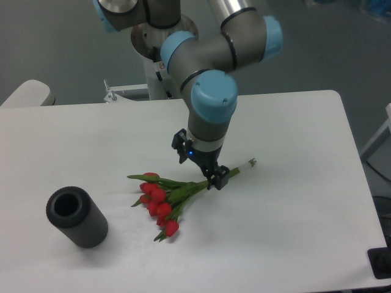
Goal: Pick up the flowers from the table
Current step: 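Lower the gripper over the green tulip stems below the blooms, then close the gripper around the tulip stems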
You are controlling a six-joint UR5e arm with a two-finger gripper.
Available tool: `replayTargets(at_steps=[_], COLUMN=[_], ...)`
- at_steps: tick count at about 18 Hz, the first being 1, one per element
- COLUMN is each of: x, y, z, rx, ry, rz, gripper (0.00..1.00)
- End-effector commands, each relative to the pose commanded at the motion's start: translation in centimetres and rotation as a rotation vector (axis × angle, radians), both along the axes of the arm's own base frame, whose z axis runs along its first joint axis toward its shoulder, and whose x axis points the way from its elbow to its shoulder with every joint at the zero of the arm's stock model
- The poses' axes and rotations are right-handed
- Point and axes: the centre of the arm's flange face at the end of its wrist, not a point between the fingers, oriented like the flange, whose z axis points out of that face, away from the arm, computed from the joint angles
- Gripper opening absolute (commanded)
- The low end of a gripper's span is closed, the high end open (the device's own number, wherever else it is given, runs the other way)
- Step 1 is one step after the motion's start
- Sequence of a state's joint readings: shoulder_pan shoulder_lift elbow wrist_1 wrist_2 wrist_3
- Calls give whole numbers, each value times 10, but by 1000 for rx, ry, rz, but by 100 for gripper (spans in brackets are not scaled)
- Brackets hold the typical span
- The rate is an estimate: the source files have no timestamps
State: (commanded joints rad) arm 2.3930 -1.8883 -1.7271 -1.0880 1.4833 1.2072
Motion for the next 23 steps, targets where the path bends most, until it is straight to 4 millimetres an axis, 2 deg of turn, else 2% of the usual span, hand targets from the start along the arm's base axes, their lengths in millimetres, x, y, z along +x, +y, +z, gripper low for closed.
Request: replayTargets(at_steps=[2, 4, 8, 17, 20, 23], x=[5, 12, 17, 12, 9, 8], y=[0, 1, 3, 3, 5, 5], z=[-11, -33, -52, -86, -86, -97], rx=[-19, -50, -35, -37, -31, -36], ry=[18, 17, 38, 76, 82, 77], rz=[-4, -8, -7, -4, -2, -4], gripper=[100, 100, 100, 100, 100, 100])
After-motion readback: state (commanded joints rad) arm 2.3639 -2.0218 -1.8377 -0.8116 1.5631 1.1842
